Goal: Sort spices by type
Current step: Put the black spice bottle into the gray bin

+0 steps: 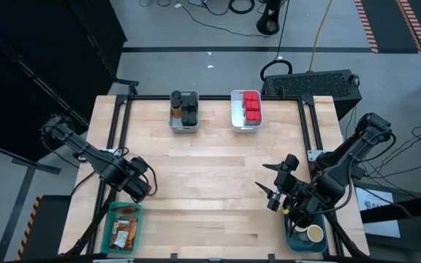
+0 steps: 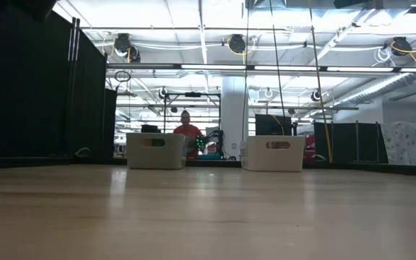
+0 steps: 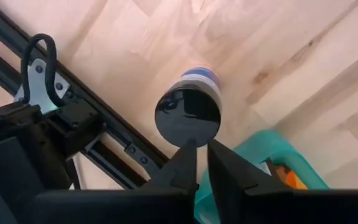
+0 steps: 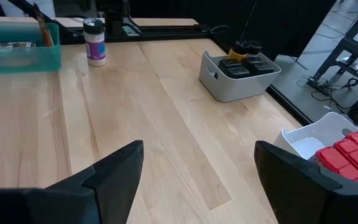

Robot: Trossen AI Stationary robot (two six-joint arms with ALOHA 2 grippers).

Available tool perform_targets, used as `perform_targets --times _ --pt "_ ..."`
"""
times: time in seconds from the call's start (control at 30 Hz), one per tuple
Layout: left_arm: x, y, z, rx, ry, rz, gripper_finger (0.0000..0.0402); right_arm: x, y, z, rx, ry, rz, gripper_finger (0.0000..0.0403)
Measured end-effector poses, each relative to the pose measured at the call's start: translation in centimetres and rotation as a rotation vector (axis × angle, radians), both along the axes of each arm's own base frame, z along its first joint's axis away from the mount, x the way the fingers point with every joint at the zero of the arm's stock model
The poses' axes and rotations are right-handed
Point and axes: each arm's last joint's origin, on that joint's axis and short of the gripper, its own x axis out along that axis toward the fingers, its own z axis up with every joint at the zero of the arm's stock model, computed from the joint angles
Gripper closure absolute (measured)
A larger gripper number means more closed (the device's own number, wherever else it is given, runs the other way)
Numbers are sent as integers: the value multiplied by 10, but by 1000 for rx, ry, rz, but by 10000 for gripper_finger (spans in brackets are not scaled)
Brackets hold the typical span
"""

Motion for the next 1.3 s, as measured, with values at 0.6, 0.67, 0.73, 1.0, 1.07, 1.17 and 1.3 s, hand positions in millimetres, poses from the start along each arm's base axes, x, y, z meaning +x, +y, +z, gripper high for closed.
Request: perform_targets --times 0.6,0.67,0.73,1.0,1.07,1.17,1.3 --pt "5 11 -1 11 7 59 189 0 0 -1 0 23 18 112" --pt "9 13 -1 -1 -17 50 177 0 0 -1 0 23 19 112" --pt "9 15 -1 6 -3 52 165 0 0 -1 0 23 19 112" --pt "7 16 -1 -2 17 65 117 0 0 -1 0 23 19 112" --pt "8 16 -1 -4 15 60 112 0 0 -1 -3 24 20 112" --pt "7 15 -1 -10 18 57 111 0 0 -1 -3 25 21 112" --pt "10 13 -2 -19 -9 47 111 0 1 -1 5 33 27 112"
